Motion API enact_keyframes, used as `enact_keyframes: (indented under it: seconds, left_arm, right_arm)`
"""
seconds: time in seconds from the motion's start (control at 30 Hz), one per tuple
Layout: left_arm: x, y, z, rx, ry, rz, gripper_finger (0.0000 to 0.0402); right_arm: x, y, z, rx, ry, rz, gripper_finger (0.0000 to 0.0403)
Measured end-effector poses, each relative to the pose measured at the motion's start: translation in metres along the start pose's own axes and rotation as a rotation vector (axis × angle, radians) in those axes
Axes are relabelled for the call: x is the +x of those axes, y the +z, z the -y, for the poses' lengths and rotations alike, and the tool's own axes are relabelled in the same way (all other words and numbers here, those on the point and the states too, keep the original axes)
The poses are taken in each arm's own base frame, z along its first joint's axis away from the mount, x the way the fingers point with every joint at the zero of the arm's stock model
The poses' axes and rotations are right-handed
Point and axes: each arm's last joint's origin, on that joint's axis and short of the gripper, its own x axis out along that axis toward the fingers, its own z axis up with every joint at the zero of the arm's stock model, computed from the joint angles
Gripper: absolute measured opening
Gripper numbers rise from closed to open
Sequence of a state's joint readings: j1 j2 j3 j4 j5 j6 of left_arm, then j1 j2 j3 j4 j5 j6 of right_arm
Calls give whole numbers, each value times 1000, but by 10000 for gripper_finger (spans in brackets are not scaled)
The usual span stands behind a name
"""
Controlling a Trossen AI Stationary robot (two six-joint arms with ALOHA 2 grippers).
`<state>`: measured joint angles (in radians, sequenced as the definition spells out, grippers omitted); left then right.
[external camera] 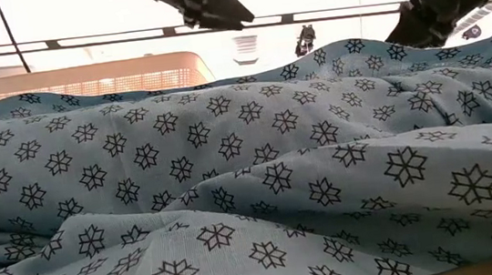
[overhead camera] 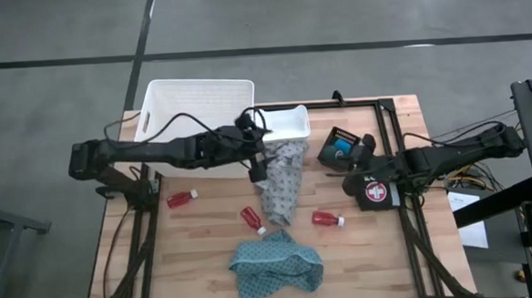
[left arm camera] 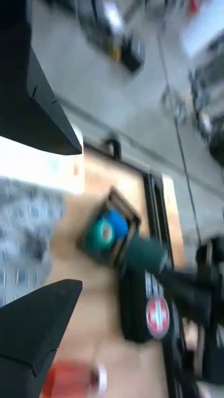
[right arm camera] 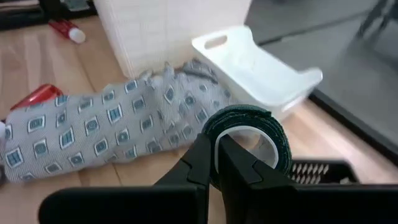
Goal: Pick & Place Medicine items
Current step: Put the green bandage into the black bin
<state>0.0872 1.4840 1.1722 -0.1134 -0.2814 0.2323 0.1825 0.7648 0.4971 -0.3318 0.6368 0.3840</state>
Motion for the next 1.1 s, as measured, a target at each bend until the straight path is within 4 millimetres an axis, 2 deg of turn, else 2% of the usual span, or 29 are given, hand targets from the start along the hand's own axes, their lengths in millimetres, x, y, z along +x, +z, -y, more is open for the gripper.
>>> enact_keyframes:
  seconds: [0.13, 0.23, 0.43, 0.6, 0.8, 0.97, 1.1]
  left_arm:
    - [-8, 3, -9, -15, 147, -9, 347]
    - [-12, 4, -12, -45, 172, -10, 347]
    - [-12, -1, -9, -17, 88, -51, 347]
    - [-12, -2, -6, 12, -37, -40, 347]
    - [-9, -1, -16, 28, -48, 1, 347]
    - [0, -17, -24, 13, -122, 67, 347]
    - [6, -30, -34, -12, -62, 148, 347]
  right_arm:
    - [-2, -2, 2, 72, -39, -70, 13]
    - [-4, -3, 5, 149, -88, -141, 13]
    - [-6, -5, 9, 273, -206, -238, 13]
    - [-2, -3, 5, 272, -223, -258, 13]
    - [3, -1, 0, 253, -237, -278, 13]
    - [6, 3, -4, 243, -244, -288, 13]
    - [6, 5, -5, 247, -244, -286, 13]
